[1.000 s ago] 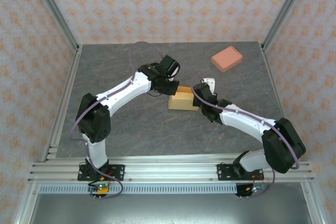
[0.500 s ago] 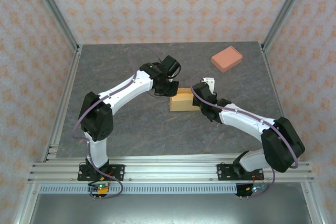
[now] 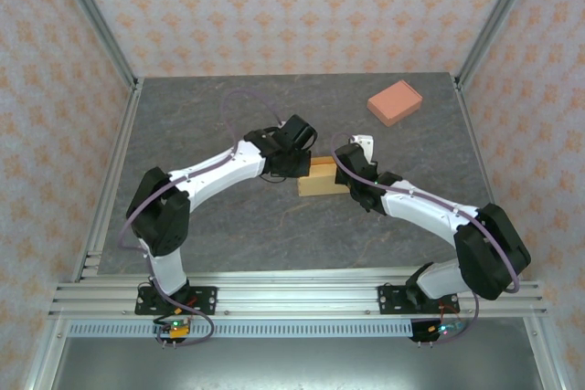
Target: Fold the paper box
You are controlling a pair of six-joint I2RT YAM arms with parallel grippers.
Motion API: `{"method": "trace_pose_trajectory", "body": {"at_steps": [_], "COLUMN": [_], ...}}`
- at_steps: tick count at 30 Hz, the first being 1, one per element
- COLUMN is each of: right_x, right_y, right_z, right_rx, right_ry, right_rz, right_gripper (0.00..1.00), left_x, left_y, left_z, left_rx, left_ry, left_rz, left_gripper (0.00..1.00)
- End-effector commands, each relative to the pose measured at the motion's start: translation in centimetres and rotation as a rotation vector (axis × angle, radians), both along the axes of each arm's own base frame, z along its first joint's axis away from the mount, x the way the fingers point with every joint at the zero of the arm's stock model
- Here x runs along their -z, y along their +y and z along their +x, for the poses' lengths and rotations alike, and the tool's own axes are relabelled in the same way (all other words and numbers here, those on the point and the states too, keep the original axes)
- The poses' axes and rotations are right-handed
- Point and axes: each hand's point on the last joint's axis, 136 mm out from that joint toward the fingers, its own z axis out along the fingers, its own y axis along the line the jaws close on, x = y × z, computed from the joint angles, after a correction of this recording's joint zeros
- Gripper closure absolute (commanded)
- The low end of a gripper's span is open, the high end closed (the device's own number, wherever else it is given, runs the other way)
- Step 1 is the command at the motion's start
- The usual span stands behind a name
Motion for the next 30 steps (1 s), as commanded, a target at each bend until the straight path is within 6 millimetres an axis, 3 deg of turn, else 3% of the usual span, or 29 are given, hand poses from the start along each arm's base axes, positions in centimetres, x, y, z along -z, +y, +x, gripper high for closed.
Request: {"method": "trace_pose_trajectory", "body": {"at_steps": [1, 5, 9, 15, 16, 17, 18, 19, 21, 25, 30], "right_x": [2.3, 2.2, 2.2, 2.4, 2.5, 2.5, 2.4, 2.4, 2.3, 2.5, 2.6], "right_y": [-0.8, -1.1, -1.2, -1.3, -1.2, -1.2, -1.2, -1.2, -1.2, -1.0, -0.8], "right_z": [-1.3, -1.4, -1.4, -1.4, -1.4, -1.5, -1.5, -1.4, -1.4, -1.5, -1.4], "right_rx": [0.011, 0.021, 0.023, 0.021, 0.018, 0.014, 0.012, 0.013, 0.006, -0.003, -0.012], "right_ry": [0.085, 0.074, 0.067, 0.050, 0.049, 0.048, 0.043, 0.039, 0.030, 0.034, 0.036], "right_rz": [-0.047, -0.045, -0.045, -0.044, -0.043, -0.044, -0.041, -0.039, -0.033, -0.031, -0.031], "right_gripper": [0.96, 0.96, 0.96, 0.96, 0.96, 0.96, 0.96, 0.96, 0.96, 0.96, 0.96], "left_x": [3.6, 3.3, 2.4, -3.5, -4.6, -5.6, -6.3, -7.1, -8.0, -8.8, -7.0], "left_y": [1.5, 1.7, 0.9, 1.1, 1.6, 2.1, 2.4, 2.7, 3.9, 6.2, 5.6], "left_z": [-2.9, -3.2, -3.9, -3.8, -3.7, -3.7, -3.6, -3.5, -3.0, -1.1, 1.8], "left_rx": [-0.027, -0.026, -0.006, 0.020, 0.021, 0.020, 0.020, 0.028, -0.002, -0.089, -0.051], "left_ry": [0.087, 0.025, -0.018, -0.182, -0.220, -0.255, -0.280, -0.303, -0.338, -0.364, -0.348], "left_rz": [0.110, 0.166, 0.121, 0.003, -0.006, -0.010, -0.021, -0.042, -0.075, -0.145, -0.062], "left_gripper": [0.98, 0.94, 0.78, 0.60, 0.52, 0.36, 0.25, 0.24, 0.00, 0.00, 0.00]}}
